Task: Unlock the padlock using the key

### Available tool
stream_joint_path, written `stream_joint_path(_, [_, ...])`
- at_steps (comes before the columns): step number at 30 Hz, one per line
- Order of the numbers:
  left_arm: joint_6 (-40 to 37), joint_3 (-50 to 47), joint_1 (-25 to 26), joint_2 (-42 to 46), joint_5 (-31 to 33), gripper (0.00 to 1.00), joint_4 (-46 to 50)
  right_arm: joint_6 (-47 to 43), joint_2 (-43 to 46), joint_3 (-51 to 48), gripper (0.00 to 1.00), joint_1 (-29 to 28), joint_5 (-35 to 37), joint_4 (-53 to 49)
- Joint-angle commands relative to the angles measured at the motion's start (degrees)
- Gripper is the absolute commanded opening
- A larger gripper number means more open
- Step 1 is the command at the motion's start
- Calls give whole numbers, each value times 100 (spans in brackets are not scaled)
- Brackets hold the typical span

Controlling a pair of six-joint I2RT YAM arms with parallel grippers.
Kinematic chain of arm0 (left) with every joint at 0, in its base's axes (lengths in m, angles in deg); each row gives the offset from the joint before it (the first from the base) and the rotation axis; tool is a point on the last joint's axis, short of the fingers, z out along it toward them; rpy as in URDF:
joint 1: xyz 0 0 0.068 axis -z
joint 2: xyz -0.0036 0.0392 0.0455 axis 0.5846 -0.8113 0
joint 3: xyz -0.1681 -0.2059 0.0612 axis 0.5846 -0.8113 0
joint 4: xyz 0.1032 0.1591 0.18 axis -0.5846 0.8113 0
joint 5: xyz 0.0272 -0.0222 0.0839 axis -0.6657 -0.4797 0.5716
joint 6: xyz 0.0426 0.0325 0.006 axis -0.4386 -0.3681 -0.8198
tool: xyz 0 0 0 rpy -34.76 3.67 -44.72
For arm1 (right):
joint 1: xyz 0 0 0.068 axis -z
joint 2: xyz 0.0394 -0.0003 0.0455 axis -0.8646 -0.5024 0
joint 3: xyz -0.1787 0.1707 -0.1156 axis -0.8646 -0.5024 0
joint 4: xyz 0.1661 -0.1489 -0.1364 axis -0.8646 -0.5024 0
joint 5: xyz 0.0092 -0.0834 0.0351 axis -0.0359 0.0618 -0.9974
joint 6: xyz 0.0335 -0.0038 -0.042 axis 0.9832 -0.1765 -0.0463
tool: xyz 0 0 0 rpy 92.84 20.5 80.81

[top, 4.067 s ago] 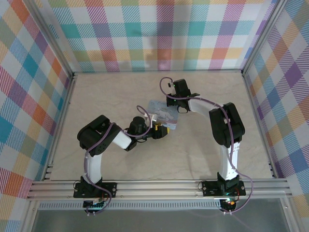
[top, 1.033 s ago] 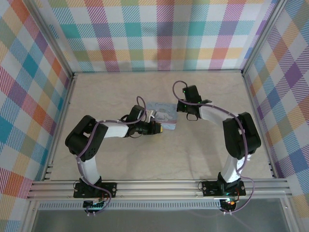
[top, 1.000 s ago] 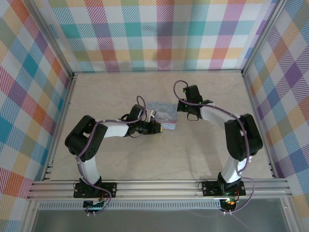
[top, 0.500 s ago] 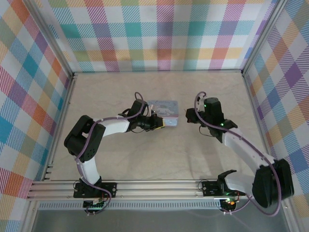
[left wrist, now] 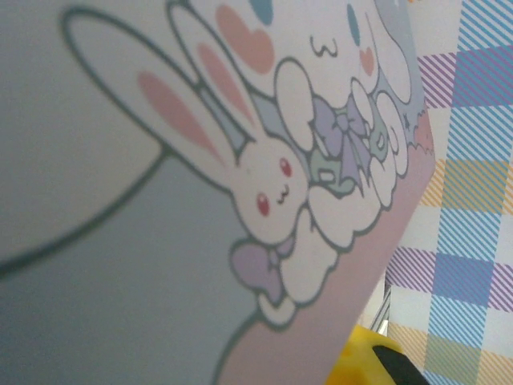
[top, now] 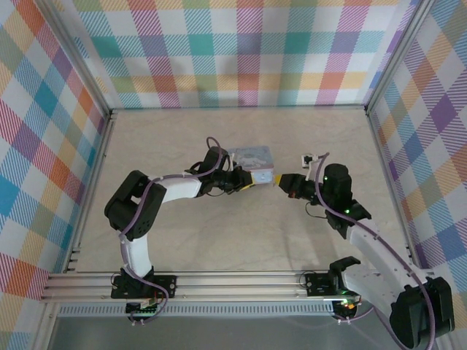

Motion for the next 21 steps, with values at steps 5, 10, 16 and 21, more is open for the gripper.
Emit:
stream_joint_path(5, [245,206,43,-121,-1,8,-441,694,584,-152,0,59,-473,600])
stream_joint_path(10, [290,230,52,-122,-37,8,-505,1353,613,-552,0,267,-453,1154])
stream_joint_path(16, [316,248,52,-52,-73,8,-545,2312,150,-1388,0,650,-478,2653])
stream_joint_path(21, [350,258,52,-34,-82,8,-599,2544,-351,-1766,0,659,-305,3426])
